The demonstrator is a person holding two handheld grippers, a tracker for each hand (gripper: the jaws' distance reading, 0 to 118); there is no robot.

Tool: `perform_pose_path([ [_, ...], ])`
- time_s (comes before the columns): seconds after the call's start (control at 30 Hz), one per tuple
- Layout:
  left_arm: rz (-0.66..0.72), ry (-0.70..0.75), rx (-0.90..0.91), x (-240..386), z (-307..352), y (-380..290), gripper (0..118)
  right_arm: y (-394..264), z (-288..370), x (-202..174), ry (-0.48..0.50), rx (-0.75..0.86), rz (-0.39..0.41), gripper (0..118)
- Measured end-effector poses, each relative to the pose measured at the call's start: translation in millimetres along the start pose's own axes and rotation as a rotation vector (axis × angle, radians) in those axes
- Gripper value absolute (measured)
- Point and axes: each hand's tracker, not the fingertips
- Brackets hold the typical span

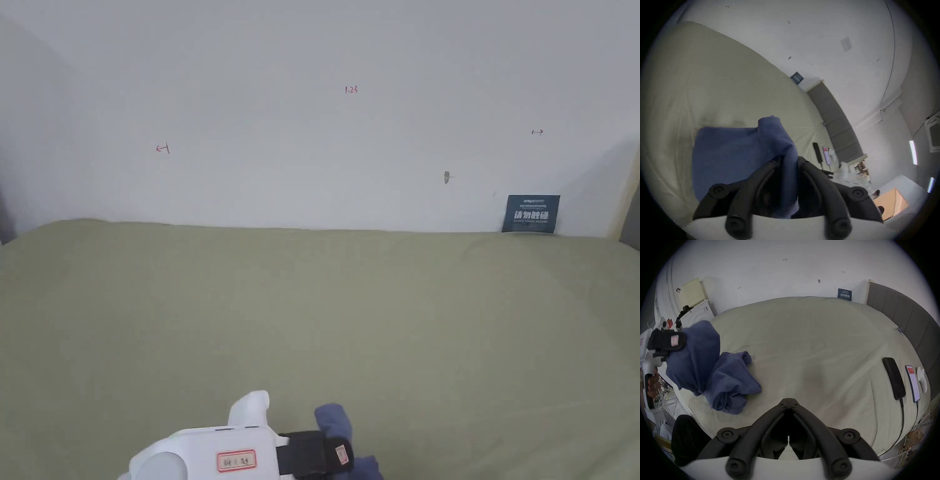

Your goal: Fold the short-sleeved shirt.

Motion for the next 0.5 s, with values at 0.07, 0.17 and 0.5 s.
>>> perform_pose_path([
  [0.07, 0.021, -0.076, 0.015, -2, 2, 2, 64, -1, -3, -2, 0.002, -0.008, 0.012, 0],
  [0.17, 0.049, -0.153, 0.033, -2, 3, 2, 69, -2, -4, -4, 0.005, -0.016, 0.020, 0],
  [0.5, -0.001, -0.094, -0.014, -17, -15, -16, 11, 0, 1, 4, -0.014, -0.004, 0.005, 0],
])
